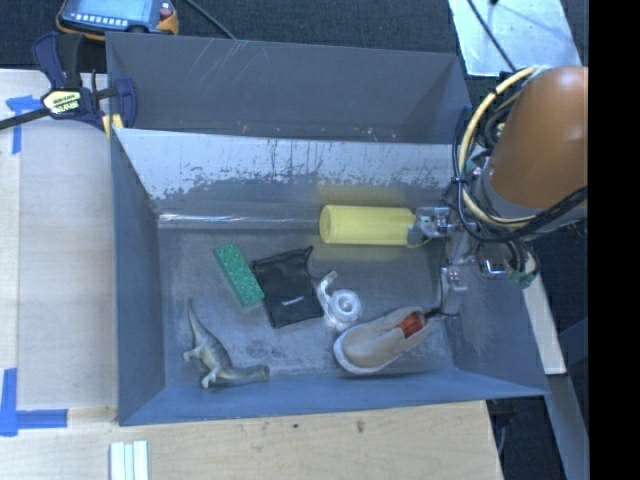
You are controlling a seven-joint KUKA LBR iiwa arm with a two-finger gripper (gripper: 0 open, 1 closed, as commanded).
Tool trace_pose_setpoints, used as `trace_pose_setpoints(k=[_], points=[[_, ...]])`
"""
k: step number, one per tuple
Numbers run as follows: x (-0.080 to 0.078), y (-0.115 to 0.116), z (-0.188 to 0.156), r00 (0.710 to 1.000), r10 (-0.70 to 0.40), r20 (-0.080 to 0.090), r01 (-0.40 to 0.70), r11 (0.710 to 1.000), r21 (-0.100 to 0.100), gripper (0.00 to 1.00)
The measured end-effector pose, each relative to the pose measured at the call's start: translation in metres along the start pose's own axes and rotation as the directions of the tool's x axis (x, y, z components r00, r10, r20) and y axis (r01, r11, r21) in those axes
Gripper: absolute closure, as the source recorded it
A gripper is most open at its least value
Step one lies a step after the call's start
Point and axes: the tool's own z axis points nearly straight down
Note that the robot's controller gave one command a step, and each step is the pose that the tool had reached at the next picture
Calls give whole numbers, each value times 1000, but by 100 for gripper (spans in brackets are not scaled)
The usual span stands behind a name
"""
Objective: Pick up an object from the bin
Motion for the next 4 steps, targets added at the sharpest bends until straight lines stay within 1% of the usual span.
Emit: trace_pose_setpoints(k=[1, 2, 3, 4], points=[[-1, 0, -5, 1000, -2, 9, 2, 1000, 1, 0], [3, 9, 72, 995, -98, 12, 98, 995, 2, 0], [5, 11, 117, 990, -144, 3, 144, 990, 1, 0], [14, 9, 121, 958, -287, 5, 287, 958, 2, 0]])
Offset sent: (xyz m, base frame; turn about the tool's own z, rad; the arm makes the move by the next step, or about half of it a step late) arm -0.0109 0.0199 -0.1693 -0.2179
